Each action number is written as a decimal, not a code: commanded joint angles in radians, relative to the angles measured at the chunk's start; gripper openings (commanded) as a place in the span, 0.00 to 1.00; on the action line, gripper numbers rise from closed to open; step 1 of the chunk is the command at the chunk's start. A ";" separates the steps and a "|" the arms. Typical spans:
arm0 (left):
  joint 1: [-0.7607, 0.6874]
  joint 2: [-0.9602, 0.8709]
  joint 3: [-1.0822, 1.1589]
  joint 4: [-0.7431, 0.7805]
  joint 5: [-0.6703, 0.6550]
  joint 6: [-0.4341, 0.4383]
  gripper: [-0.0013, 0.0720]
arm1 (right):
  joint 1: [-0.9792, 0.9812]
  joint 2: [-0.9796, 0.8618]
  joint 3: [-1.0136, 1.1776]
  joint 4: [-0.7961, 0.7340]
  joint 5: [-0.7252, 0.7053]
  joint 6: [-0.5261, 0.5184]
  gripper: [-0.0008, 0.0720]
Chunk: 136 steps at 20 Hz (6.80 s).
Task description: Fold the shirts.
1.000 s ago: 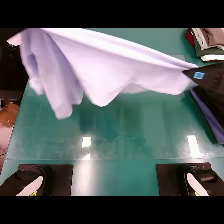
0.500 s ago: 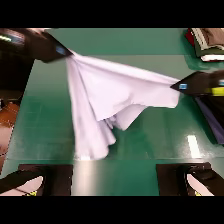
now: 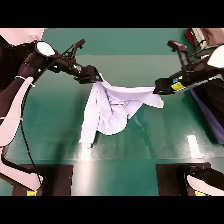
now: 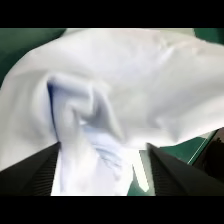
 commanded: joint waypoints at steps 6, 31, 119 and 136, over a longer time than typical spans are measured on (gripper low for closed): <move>0.020 0.069 0.023 0.167 -0.285 -0.064 0.90 | -0.095 -0.011 0.001 -0.014 -0.025 -0.033 0.03; -0.558 0.519 -0.873 0.390 0.477 -0.571 0.90 | -0.194 0.088 0.001 -0.006 -0.018 -0.180 0.03; 0.366 0.511 -0.924 0.362 0.135 -0.053 0.84 | -0.256 -0.142 0.261 0.020 0.072 -0.182 0.71; 0.300 0.485 -0.924 0.282 0.222 -0.053 0.84 | -0.249 -0.142 0.261 0.020 0.074 -0.181 0.71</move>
